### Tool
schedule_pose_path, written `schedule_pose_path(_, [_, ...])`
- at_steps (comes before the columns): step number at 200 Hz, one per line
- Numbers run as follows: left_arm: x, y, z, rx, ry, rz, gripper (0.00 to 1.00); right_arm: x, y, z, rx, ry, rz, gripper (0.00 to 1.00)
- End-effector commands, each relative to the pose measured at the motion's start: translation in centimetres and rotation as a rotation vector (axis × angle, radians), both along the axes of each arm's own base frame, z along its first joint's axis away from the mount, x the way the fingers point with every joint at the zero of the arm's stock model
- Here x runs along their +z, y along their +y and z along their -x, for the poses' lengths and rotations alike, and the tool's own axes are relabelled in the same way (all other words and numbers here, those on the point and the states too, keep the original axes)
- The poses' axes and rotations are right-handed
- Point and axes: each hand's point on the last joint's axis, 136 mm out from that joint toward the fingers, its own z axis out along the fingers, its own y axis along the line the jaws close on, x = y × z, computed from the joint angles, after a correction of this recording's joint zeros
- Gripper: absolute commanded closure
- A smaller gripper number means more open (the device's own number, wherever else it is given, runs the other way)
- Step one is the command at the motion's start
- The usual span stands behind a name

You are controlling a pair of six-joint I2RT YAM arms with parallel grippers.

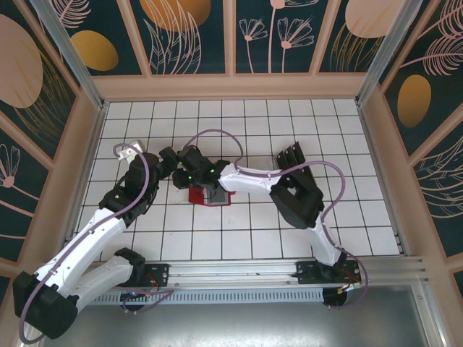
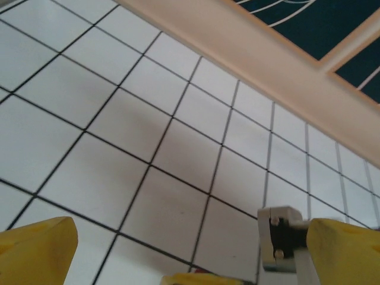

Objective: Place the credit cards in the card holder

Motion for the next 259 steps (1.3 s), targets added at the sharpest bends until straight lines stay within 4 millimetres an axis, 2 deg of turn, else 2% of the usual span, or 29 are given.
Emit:
schedule_pose_path(1, [0.1, -0.4, 0.3, -0.020, -0.008, 0.020, 0.01, -2.9, -0.6, 1.1, 0.064, -0.006, 0.181, 0.78])
schedule_pose_path(29, [-0.3, -0.6, 0.3, -0.023, -0.001, 0.028, 0.01, -3.5, -0.9, 0.9, 0.075, -0.043, 0.289, 0.78])
schedule_pose_path(54, [-0.6, -0.5, 0.4, -0.021, 0.002, 0.033, 0.01, -4.0, -2.5, 0.8, 0.060, -0.055, 0.348, 0.78])
schedule_pose_path(77, [-1.3, -0.9, 0.3, -0.036, 0.024, 0.028, 0.01, -3.5, -4.0, 0.6, 0.031, -0.058, 0.351, 0.78])
schedule_pose_path(101, [-2.7, -1.5, 0.1, -0.065, 0.060, 0.020, 0.01, -0.8, -4.8, 0.8, 0.012, -0.081, 0.264, 0.78])
schedule_pose_path(134, [-5.7, -3.0, -0.1, -0.132, 0.117, 0.023, 0.01, 4.1, -6.0, 1.9, -0.002, -0.117, 0.108, 0.76])
schedule_pose_path(159, [-7.5, -4.9, -0.3, -0.223, 0.139, 0.053, 0.01, 5.9, -9.5, 2.9, -0.059, -0.117, 0.021, 0.71])
schedule_pose_path(172, [-8.3, -5.8, -0.4, -0.266, 0.151, 0.067, 0.01, 5.6, -12.5, 2.9, -0.128, -0.108, 0.009, 0.70])
schedule_pose_path(182, [-8.7, -6.5, -0.5, -0.297, 0.151, 0.084, 0.01, 5.4, -15.0, 2.6, -0.193, -0.102, 0.002, 0.63])
schedule_pose_path(195, [-9.1, -7.4, -0.6, -0.337, 0.149, 0.111, 0.01, 4.1, -18.3, 2.2, -0.264, -0.076, 0.000, 0.58])
schedule_pose_path(214, [-9.5, -8.7, -0.5, -0.395, 0.146, 0.151, 0.01, 2.8, -21.8, 1.7, -0.343, -0.059, -0.008, 0.52])
schedule_pose_path(231, [-10.0, -9.7, -0.5, -0.433, 0.152, 0.182, 0.01, 1.5, -23.6, 1.4, -0.377, -0.041, 0.002, 0.49])
schedule_pose_path(259, [-11.1, -10.9, -0.3, -0.478, 0.173, 0.236, 0.02, -0.5, -24.0, 1.1, -0.379, -0.015, 0.018, 0.48])
